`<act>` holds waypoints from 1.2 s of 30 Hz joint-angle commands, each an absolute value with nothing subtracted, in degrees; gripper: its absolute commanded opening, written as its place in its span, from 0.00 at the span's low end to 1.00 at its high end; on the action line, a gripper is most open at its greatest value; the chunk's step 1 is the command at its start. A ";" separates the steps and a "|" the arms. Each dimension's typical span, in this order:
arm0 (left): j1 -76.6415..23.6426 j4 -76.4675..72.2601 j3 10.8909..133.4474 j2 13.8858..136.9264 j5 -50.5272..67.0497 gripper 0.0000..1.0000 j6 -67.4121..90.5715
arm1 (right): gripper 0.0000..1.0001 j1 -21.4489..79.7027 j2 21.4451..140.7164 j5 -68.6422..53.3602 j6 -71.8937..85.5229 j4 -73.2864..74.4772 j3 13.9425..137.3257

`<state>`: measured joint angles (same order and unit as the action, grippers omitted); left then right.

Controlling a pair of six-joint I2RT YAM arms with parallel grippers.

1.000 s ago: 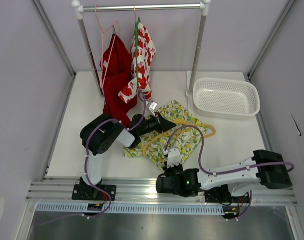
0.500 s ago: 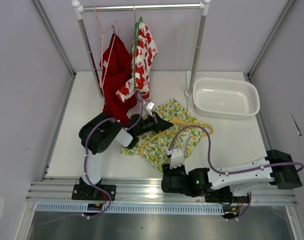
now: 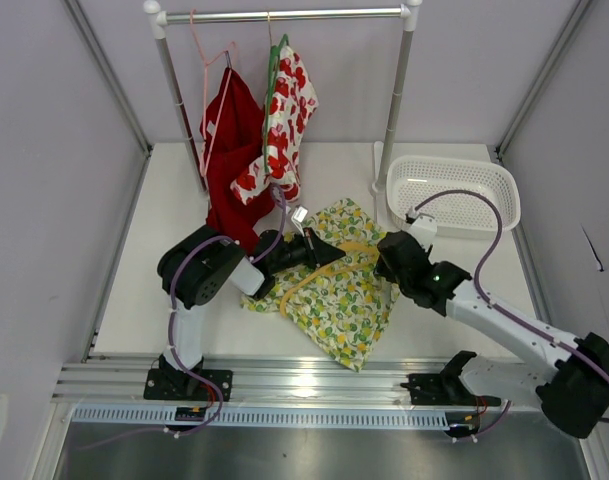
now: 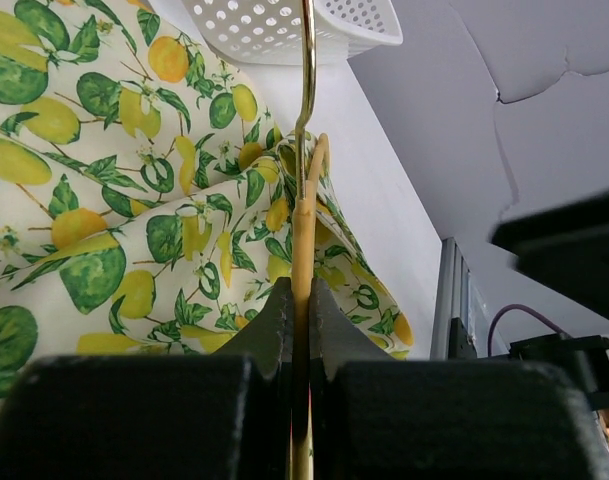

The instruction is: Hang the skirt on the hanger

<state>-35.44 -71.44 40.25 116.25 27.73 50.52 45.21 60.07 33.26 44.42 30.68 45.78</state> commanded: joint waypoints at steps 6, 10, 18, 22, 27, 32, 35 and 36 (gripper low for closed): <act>-35.42 -91.85 39.37 113.12 26.63 0.01 50.27 | 0.64 37.45 67.49 26.02 35.16 21.37 43.16; -35.68 -91.93 39.38 113.20 26.19 0.01 50.36 | 0.71 37.27 71.97 26.37 32.88 19.25 43.15; -36.47 -92.20 39.02 112.15 25.14 0.01 50.71 | 0.56 37.09 77.08 27.24 34.36 20.21 43.07; -36.91 -92.64 38.50 111.36 24.52 0.00 50.63 | 0.45 36.65 77.17 28.30 34.98 20.83 42.10; -36.83 -93.08 37.44 110.22 23.73 0.01 50.45 | 0.37 35.86 76.55 29.88 35.94 22.50 40.87; -36.83 -93.34 36.13 109.08 22.86 0.00 50.10 | 0.19 35.51 73.13 30.67 38.75 26.62 39.12; -36.83 -93.95 35.95 108.63 22.41 0.00 50.10 | 0.11 35.77 69.27 29.18 41.39 29.09 38.15; -36.91 -94.22 36.03 108.63 22.06 0.00 50.27 | 0.10 35.95 68.30 28.92 42.09 29.70 37.45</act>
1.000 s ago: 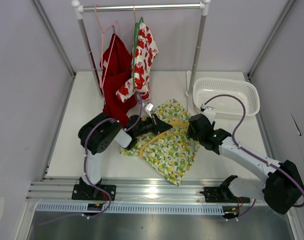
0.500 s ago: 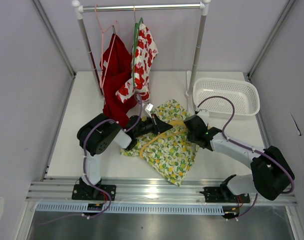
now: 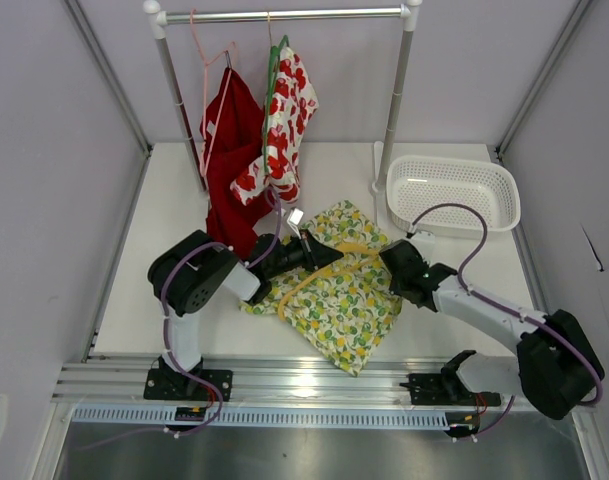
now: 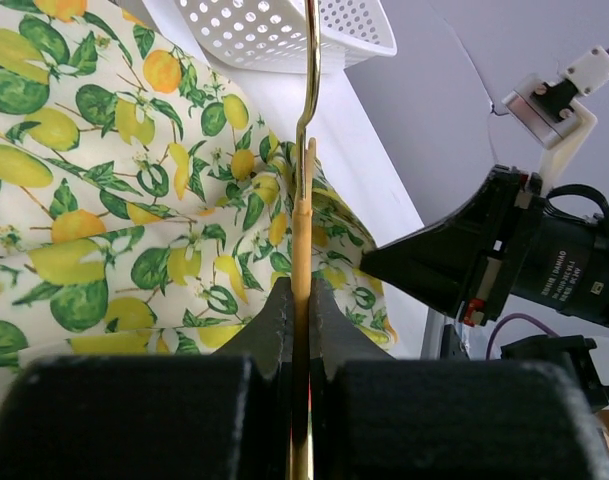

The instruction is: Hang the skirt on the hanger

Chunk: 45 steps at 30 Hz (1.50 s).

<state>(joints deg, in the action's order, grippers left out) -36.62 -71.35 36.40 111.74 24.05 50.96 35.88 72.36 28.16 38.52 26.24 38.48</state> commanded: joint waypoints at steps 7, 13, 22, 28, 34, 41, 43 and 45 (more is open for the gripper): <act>-36.91 -95.97 36.13 108.72 19.61 0.01 51.50 | 0.01 38.58 60.39 27.43 48.33 37.35 36.48; -36.91 -98.00 35.77 108.63 18.11 0.01 52.73 | 0.00 49.72 59.50 28.82 58.78 39.72 35.68; -36.74 -98.79 34.54 107.14 18.10 0.01 53.87 | 0.13 41.94 53.46 30.41 57.93 44.21 34.89; -37.18 -98.70 32.43 104.86 21.26 0.01 53.44 | 0.34 35.86 52.03 26.64 52.21 42.02 36.21; -38.23 -97.38 31.73 103.97 24.43 0.01 51.94 | 0.58 43.85 51.15 31.38 50.02 41.58 41.03; -38.85 -98.44 30.94 104.94 28.12 0.01 51.42 | 0.63 40.46 53.78 19.74 31.57 20.43 44.99; -39.11 -97.57 30.59 104.50 28.04 0.00 50.11 | 0.63 39.38 58.33 16.98 28.58 17.24 47.10; -39.46 -94.94 30.67 103.54 28.30 0.00 48.18 | 0.63 38.76 62.21 13.12 26.20 14.07 50.52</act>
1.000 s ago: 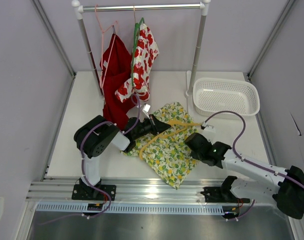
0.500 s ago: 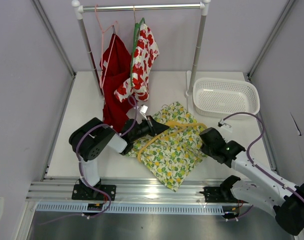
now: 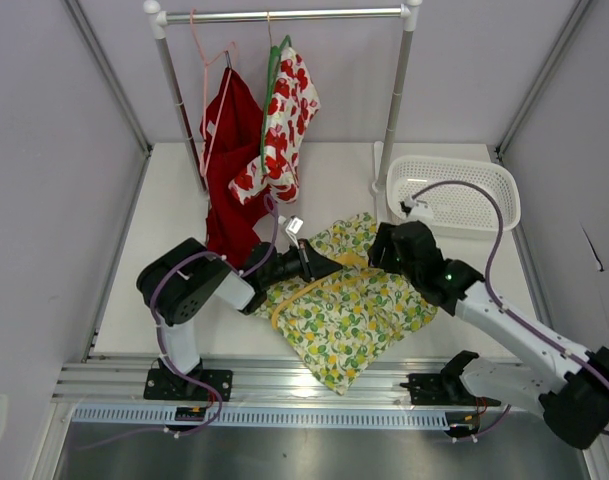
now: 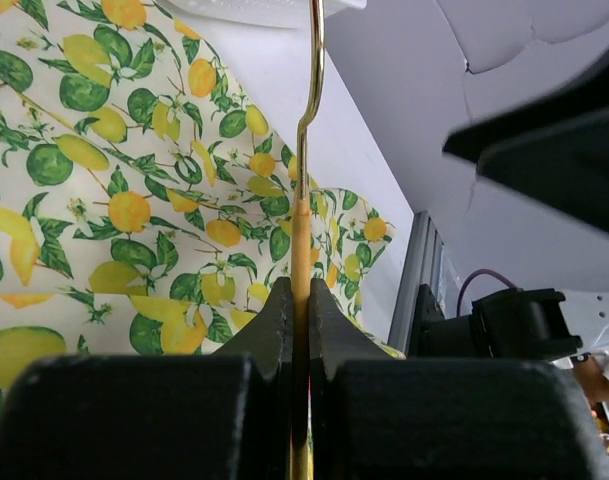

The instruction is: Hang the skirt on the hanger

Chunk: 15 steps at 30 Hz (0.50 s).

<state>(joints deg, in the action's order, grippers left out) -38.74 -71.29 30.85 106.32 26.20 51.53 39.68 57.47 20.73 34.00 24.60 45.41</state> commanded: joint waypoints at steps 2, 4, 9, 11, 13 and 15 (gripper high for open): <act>-39.90 -92.47 31.03 102.49 28.30 0.00 46.50 | 0.61 38.76 68.10 11.35 25.05 13.01 53.16; -40.43 -89.23 32.08 101.96 28.30 0.00 44.74 | 0.61 39.20 71.61 10.20 23.83 10.73 55.54; -41.13 -86.93 33.22 101.17 28.30 0.00 43.77 | 0.62 39.29 77.42 11.34 22.50 11.16 59.32; -41.57 -85.18 33.66 100.90 28.04 0.00 42.72 | 0.62 39.37 78.48 10.99 22.32 10.81 59.50; -41.83 -83.85 34.10 100.46 28.04 0.00 42.01 | 0.62 39.81 78.84 10.72 22.24 10.72 59.33; -42.10 -82.88 34.37 100.28 27.86 0.00 41.40 | 0.61 40.08 79.63 11.16 22.41 10.90 59.06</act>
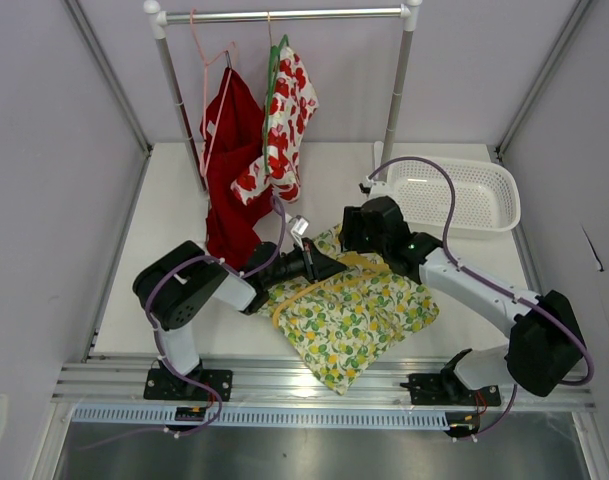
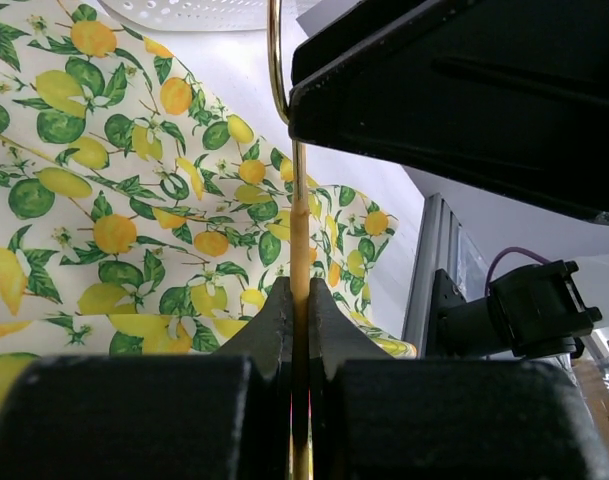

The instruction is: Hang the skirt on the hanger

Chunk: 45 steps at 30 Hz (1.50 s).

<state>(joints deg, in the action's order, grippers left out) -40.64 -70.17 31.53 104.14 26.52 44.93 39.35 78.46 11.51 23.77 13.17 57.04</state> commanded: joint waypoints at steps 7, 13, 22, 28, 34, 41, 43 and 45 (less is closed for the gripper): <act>-42.27 -79.19 35.94 99.84 27.33 0.00 39.90 | 0.61 44.91 77.79 15.29 23.64 11.51 57.13; -42.19 -81.20 36.04 101.16 27.60 0.00 41.22 | 0.61 44.74 74.45 16.18 24.43 10.99 54.32; -42.10 -79.11 36.91 100.28 27.86 0.00 40.17 | 0.30 44.21 76.91 17.40 23.91 11.87 53.27; -42.10 -70.15 38.76 98.44 29.18 0.19 37.97 | 0.00 43.95 74.98 17.32 21.45 9.24 51.33; -42.10 -61.19 36.21 91.69 25.32 0.48 34.90 | 0.00 43.33 69.27 13.36 18.55 5.72 45.19; -43.41 -42.05 35.07 81.76 16.73 0.55 32.87 | 0.00 43.24 65.57 12.39 17.14 3.96 41.66; -44.81 -33.80 33.50 76.57 13.38 0.56 32.87 | 0.00 43.15 65.04 12.57 17.23 3.43 41.22; -45.87 -28.50 32.35 70.01 7.58 0.58 33.74 | 0.00 43.16 64.51 12.92 17.31 3.17 40.87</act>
<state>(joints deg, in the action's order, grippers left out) -44.12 -40.58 34.06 77.82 16.32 35.00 43.13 66.83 13.23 18.20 7.11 41.04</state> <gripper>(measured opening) 0.575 0.036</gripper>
